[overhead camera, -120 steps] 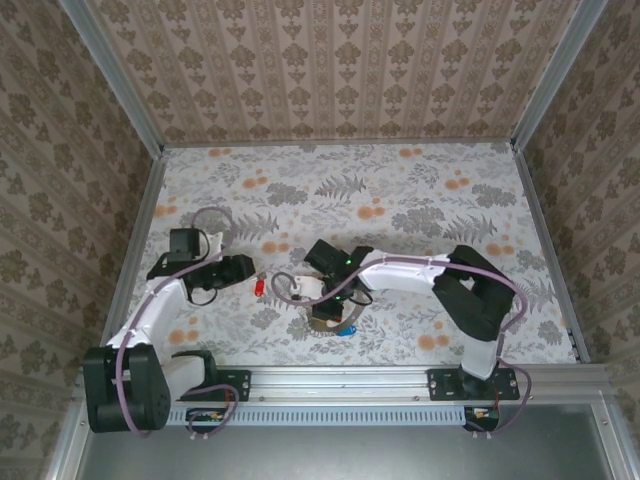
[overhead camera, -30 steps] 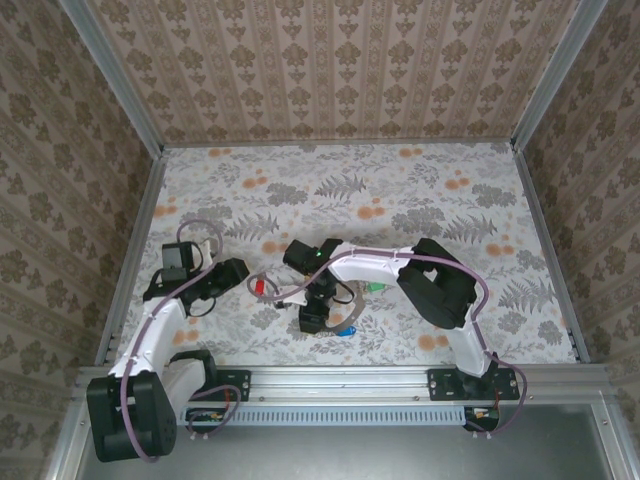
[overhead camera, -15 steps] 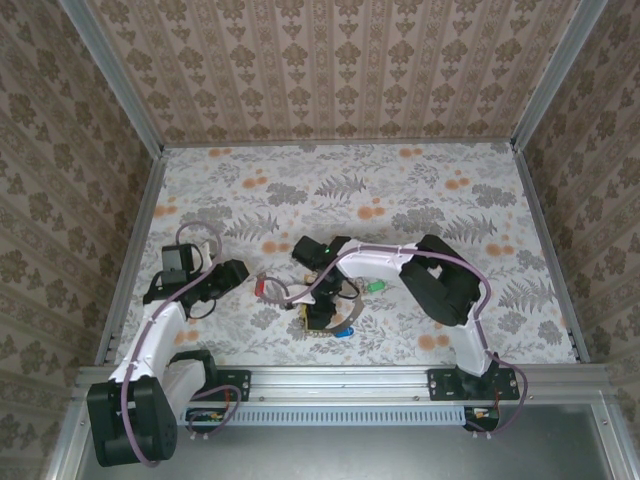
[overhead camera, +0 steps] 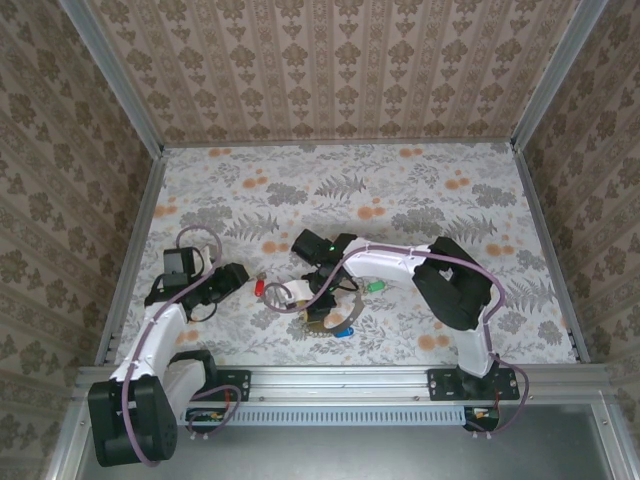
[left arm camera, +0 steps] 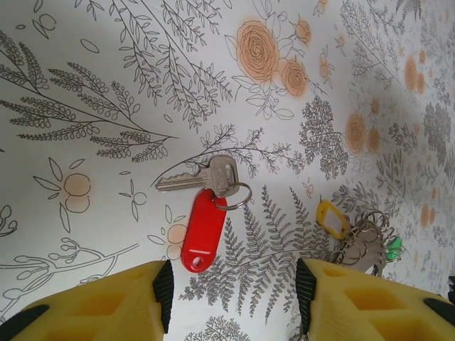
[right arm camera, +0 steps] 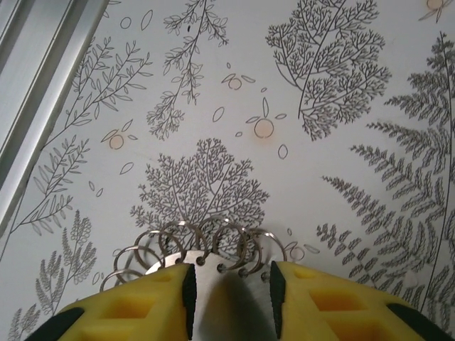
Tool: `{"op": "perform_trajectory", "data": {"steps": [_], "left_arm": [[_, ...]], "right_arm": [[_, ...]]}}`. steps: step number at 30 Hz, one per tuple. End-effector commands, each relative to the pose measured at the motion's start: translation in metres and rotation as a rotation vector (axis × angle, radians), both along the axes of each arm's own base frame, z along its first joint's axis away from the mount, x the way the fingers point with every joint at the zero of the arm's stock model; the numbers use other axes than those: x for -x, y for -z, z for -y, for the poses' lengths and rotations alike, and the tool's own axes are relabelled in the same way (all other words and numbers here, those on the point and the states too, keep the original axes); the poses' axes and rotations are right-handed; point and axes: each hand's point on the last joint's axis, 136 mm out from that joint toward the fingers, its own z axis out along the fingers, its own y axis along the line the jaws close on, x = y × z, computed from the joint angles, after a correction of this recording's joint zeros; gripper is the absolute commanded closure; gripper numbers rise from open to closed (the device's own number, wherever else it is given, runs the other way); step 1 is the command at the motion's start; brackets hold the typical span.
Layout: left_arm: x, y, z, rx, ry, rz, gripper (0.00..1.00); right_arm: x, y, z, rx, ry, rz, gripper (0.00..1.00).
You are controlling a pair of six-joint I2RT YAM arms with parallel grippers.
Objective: Put the keys on the keyring
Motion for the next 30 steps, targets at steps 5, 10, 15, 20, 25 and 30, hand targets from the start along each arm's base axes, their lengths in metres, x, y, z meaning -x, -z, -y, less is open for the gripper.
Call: {"op": "perform_trajectory", "data": {"steps": [5,10,15,20,25,30], "left_arm": [[0.0,0.001,-0.001,0.0,-0.016,0.003,0.49],[0.0,0.0,-0.001,0.003,-0.019,0.003,0.49],[-0.001,0.0,-0.001,0.005,-0.022,0.002,0.49],[-0.001,-0.001,-0.001,0.002,-0.02,0.004,0.49],[-0.001,0.001,-0.001,0.001,-0.02,-0.003,0.49],[-0.001,0.001,-0.002,-0.002,-0.017,-0.004,0.49]], "right_arm": [[0.0,0.018,-0.004,0.069,-0.035,0.033,0.62],[0.003,0.028,0.0,0.12,-0.081,0.071,0.62],[0.007,0.04,0.01,0.2,-0.136,0.117,0.65],[0.005,0.039,0.019,0.24,-0.16,0.158,0.7],[-0.001,0.027,0.017,0.221,-0.163,0.199,0.77],[-0.006,0.014,0.013,0.184,-0.16,0.247,0.81]]}}
